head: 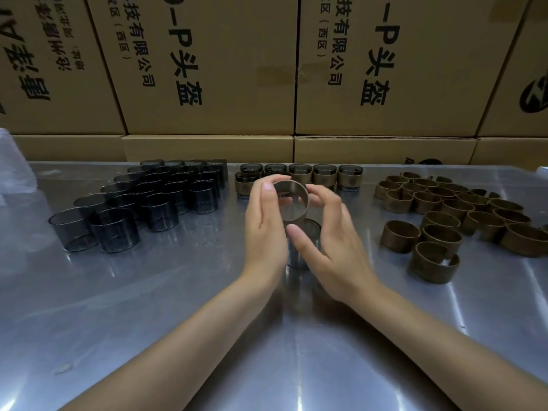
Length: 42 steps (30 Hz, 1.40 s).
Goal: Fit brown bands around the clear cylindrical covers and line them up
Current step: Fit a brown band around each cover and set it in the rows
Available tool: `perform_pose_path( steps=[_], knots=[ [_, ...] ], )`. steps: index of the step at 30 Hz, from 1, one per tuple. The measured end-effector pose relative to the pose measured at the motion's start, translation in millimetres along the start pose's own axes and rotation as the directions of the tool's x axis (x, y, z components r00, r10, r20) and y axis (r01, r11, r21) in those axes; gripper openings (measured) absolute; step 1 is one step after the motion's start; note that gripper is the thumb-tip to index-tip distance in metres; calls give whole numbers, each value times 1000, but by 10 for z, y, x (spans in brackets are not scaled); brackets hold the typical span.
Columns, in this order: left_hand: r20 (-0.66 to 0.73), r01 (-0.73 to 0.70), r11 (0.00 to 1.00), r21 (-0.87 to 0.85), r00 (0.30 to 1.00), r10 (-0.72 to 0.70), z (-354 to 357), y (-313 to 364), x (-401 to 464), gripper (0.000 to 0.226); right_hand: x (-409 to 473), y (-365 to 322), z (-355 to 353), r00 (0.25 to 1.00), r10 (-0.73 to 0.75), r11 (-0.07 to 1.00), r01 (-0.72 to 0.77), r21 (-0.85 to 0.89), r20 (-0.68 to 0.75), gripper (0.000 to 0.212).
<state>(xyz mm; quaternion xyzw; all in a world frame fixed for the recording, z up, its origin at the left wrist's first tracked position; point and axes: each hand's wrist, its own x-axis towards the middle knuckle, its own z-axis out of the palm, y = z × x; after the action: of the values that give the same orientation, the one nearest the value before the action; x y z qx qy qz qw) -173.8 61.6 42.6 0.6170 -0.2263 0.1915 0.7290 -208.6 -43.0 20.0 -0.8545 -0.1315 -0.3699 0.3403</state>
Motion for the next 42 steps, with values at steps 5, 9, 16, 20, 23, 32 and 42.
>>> perform_pose_path(
  steps=[5,9,16,20,23,32,42],
  knots=[
    [110,21,998,-54,994,-15,60,-55,-135,27,-29,63,12,1000,-6,1000,6,-5,24,53],
    [252,43,999,-2,967,-41,-9,-163,-119,26,-63,144,1,989,76,996,-81,38,123,53],
    [423,225,972,68,876,-232,-130,-303,-42,25,-35,196,23,926,232,932,-300,206,299,44],
    [520,330,942,58,795,-311,-237,-294,26,23,-4,250,5,913,255,863,-364,352,319,42],
    [547,386,918,94,750,-372,-314,-284,69,52,17,334,14,879,303,808,-441,390,367,39],
    [556,228,900,370,722,-412,-360,-278,140,52,73,395,-40,771,395,794,-560,236,500,74],
    [463,338,936,98,817,-344,-280,-274,27,32,33,228,-15,811,376,698,-566,440,448,26]
  ],
)
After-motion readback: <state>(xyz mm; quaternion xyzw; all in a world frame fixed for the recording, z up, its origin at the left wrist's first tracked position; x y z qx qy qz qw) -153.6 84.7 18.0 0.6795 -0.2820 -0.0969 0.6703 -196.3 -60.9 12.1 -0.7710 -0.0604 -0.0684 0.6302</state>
